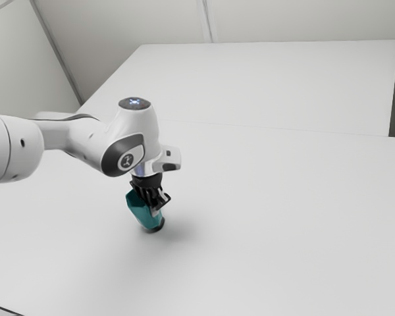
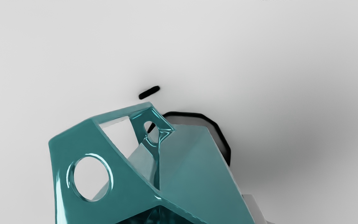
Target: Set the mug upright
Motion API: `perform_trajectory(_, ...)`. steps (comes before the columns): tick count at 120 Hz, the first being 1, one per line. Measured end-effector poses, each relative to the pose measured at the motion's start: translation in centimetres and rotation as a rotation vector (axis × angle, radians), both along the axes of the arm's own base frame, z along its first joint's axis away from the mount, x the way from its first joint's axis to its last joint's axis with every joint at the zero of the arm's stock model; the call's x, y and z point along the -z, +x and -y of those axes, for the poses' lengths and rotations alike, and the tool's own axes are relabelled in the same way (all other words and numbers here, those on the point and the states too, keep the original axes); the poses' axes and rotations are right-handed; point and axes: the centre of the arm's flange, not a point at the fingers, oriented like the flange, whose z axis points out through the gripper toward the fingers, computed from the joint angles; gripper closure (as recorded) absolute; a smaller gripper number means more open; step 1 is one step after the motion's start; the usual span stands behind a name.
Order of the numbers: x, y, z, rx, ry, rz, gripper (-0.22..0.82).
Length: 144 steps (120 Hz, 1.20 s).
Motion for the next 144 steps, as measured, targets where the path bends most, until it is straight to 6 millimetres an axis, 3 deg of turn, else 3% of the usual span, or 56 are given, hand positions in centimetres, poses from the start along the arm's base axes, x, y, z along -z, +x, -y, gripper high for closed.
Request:
perform_trajectory(72, 0.8, 0.3, -0.4, -0.043, -0.007, 0.000, 0.77)
perform_trajectory(112, 0.5, 0.4, -0.6, -0.051, -0.014, 0.003, 0.55)
perform_trajectory(144, -1.1, 0.7, -0.8, -0.051, -0.021, 0.030, 0.44)
